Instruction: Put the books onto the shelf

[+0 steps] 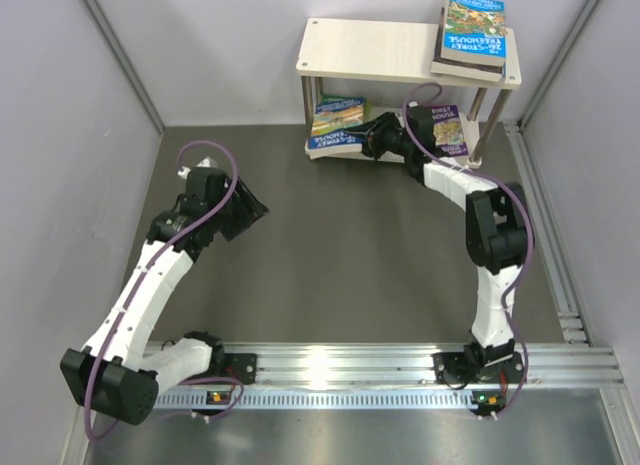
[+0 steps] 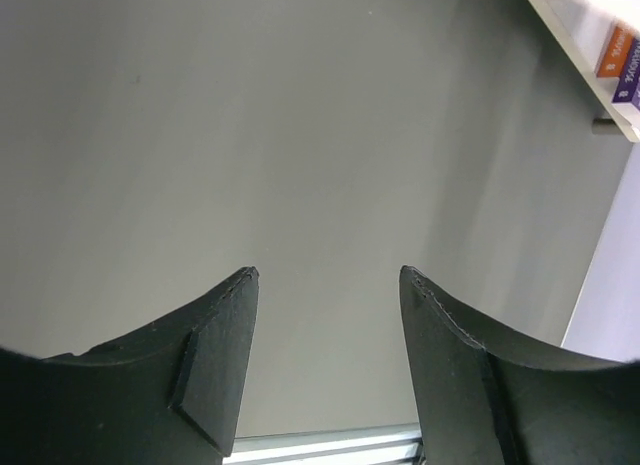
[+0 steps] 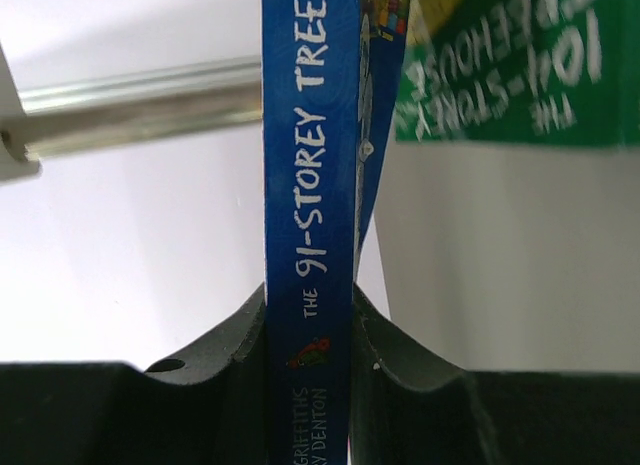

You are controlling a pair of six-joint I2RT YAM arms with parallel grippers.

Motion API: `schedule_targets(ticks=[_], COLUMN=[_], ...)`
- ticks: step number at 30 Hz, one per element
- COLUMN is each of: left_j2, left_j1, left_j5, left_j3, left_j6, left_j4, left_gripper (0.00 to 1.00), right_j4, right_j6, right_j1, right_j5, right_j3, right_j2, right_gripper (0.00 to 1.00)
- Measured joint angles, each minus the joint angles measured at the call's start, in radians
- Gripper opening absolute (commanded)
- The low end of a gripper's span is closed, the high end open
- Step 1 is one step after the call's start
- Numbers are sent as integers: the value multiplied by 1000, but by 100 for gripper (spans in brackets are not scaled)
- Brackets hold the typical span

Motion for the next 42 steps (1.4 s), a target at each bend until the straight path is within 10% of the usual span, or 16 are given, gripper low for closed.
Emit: schedule_targets(ticks=[14,20,35,42], left_j2=[-159,-210,-197,-195], left_j1=[1,1,1,1], left_j5=[-109,-160,-168,-150], left_j3=[-12,-12,-27,-31], left_j6=[-47,-61,-87,-93], left_j4=[-126,-174,-181,-180], left_gripper=[63,63,60,60], right_j4=[-26,-87,-338,-504], right_j6=[0,-32,-245,-350], right_j1=[-60,-68,-68,-70], right_j5=[13,10,-29,-21], right_j3=[400,431,536,548], right_j2=[338,368,354,309], right_gripper=[2,49,99,100])
